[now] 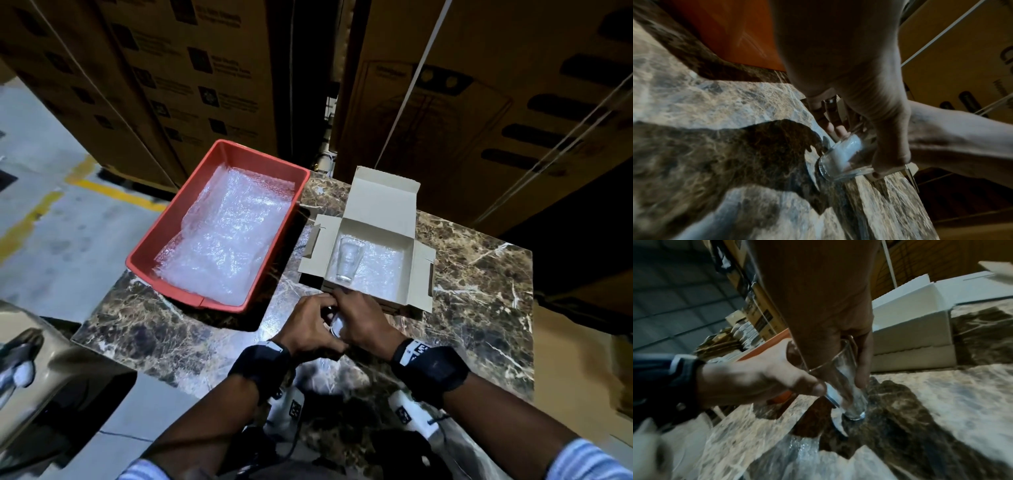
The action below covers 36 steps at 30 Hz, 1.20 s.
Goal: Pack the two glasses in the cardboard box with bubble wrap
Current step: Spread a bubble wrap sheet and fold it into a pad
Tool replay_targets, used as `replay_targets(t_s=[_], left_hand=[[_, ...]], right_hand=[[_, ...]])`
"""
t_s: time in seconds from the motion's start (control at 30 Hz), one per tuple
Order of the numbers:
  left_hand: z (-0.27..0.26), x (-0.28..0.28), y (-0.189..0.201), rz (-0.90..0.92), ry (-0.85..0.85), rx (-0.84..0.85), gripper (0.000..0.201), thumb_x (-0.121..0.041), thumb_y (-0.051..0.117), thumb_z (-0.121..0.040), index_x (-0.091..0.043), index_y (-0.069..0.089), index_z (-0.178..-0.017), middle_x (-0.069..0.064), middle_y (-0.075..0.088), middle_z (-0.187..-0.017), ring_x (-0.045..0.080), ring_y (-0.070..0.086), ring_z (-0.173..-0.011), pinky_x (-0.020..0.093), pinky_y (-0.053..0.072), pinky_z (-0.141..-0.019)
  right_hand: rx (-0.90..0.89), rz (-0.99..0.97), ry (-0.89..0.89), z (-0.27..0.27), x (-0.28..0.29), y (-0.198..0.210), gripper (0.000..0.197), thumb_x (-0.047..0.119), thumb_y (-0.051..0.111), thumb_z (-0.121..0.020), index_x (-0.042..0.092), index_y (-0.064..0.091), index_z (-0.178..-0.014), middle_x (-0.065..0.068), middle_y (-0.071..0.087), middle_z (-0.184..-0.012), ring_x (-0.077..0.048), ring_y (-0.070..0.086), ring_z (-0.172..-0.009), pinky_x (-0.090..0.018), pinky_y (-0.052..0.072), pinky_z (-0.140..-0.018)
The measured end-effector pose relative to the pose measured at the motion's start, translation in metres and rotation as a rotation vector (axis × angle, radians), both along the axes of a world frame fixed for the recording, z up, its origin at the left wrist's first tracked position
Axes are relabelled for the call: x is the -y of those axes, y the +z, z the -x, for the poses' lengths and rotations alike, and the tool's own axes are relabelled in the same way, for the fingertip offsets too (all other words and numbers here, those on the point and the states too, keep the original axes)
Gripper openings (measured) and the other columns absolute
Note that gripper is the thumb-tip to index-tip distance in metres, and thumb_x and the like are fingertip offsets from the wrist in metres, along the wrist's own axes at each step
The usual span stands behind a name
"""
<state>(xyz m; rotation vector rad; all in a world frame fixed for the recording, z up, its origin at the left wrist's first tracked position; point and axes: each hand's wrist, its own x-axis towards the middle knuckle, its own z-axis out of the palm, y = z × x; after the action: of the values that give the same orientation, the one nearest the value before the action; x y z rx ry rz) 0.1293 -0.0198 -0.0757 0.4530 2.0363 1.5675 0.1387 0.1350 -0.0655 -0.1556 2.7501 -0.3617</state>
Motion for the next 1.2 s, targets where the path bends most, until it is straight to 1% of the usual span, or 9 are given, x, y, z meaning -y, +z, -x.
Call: replay_targets(t_s=[0.1, 0.23, 0.37, 0.47, 0.57, 0.7, 0.9, 1.03, 1.2], left_hand=[[0.001, 0.0, -0.003, 0.015, 0.001, 0.003, 0.048, -0.013, 0.086, -0.041, -0.017, 0.074, -0.088, 0.008, 0.069, -0.086, 0.012, 0.057, -0.07, 0.045, 0.053, -0.053], [0.002, 0.002, 0.0, 0.019, -0.026, -0.001, 0.055, -0.01, 0.091, -0.044, -0.02, 0.076, -0.096, 0.005, 0.074, -0.089, 0.026, 0.071, -0.078, 0.045, 0.058, -0.056], [0.0, 0.001, 0.006, 0.004, -0.01, 0.052, 0.058, -0.005, 0.095, -0.05, -0.021, 0.077, -0.103, 0.004, 0.076, -0.093, 0.026, 0.075, -0.081, 0.042, 0.062, -0.06], [0.0, 0.001, 0.01, 0.011, -0.012, 0.061, 0.057, -0.01, 0.098, -0.051, -0.023, 0.076, -0.102, 0.006, 0.076, -0.09, 0.029, 0.075, -0.077, 0.035, 0.061, -0.061], [0.002, 0.002, 0.011, -0.01, -0.033, 0.059, 0.055, -0.013, 0.099, -0.05, -0.025, 0.076, -0.099, 0.008, 0.076, -0.089, 0.024, 0.074, -0.076, 0.027, 0.058, -0.063], [0.002, 0.002, 0.01, -0.011, -0.016, 0.048, 0.053, -0.013, 0.096, -0.048, -0.03, 0.075, -0.094, 0.005, 0.075, -0.089, 0.015, 0.071, -0.073, 0.026, 0.057, -0.061], [0.002, 0.002, 0.006, 0.003, -0.002, 0.043, 0.053, -0.004, 0.09, -0.046, -0.018, 0.075, -0.094, 0.005, 0.074, -0.085, 0.029, 0.074, -0.076, 0.037, 0.061, -0.057], [0.004, 0.001, 0.008, 0.042, -0.046, -0.014, 0.053, -0.008, 0.093, -0.048, -0.016, 0.073, -0.096, 0.002, 0.075, -0.086, 0.009, 0.069, -0.072, 0.025, 0.055, -0.06], [0.002, 0.002, 0.004, 0.072, -0.02, 0.005, 0.056, -0.005, 0.09, -0.046, -0.02, 0.072, -0.096, 0.003, 0.075, -0.083, 0.015, 0.072, -0.072, 0.042, 0.061, -0.058]], right_hand=[[-0.026, -0.005, -0.021, 0.002, 0.005, -0.005, 0.045, 0.015, 0.069, -0.069, 0.016, 0.053, -0.112, -0.01, 0.069, -0.095, -0.037, 0.066, -0.085, -0.032, 0.035, -0.061], [-0.005, -0.008, -0.105, -0.002, 0.001, -0.002, 0.032, 0.016, 0.069, -0.073, 0.016, 0.063, -0.104, -0.01, 0.072, -0.095, -0.036, 0.068, -0.09, -0.034, 0.045, -0.064], [0.268, 0.073, -0.213, 0.011, -0.015, 0.021, 0.044, 0.025, 0.09, -0.067, 0.01, 0.071, -0.104, -0.011, 0.065, -0.091, -0.028, 0.064, -0.093, -0.026, 0.041, -0.066], [0.355, 0.207, -0.285, 0.019, -0.029, 0.03, 0.034, 0.026, 0.091, -0.072, 0.014, 0.08, -0.102, -0.002, 0.068, -0.085, -0.014, 0.061, -0.081, -0.016, 0.041, -0.055], [0.244, 0.253, -0.407, 0.01, -0.028, 0.021, 0.021, 0.02, 0.092, -0.072, 0.012, 0.082, -0.088, -0.002, 0.071, -0.078, -0.011, 0.064, -0.073, -0.01, 0.036, -0.047], [0.136, 0.213, -0.491, 0.002, -0.015, 0.013, 0.021, 0.013, 0.088, -0.066, 0.007, 0.073, -0.079, -0.009, 0.071, -0.077, -0.023, 0.067, -0.074, -0.026, 0.044, -0.054], [0.016, 0.036, -0.45, -0.002, 0.003, 0.004, 0.023, 0.019, 0.077, -0.067, 0.016, 0.058, -0.079, -0.008, 0.064, -0.079, -0.032, 0.064, -0.076, -0.032, 0.043, -0.054], [-0.06, 0.014, -0.4, -0.014, 0.002, 0.003, 0.027, 0.019, 0.074, -0.072, 0.014, 0.064, -0.096, -0.01, 0.069, -0.09, -0.034, 0.066, -0.084, -0.032, 0.04, -0.059], [-0.189, 0.024, -0.306, -0.039, 0.004, 0.029, 0.034, 0.028, 0.072, -0.083, 0.02, 0.059, -0.114, -0.003, 0.063, -0.106, -0.026, 0.058, -0.094, -0.033, 0.036, -0.067]])
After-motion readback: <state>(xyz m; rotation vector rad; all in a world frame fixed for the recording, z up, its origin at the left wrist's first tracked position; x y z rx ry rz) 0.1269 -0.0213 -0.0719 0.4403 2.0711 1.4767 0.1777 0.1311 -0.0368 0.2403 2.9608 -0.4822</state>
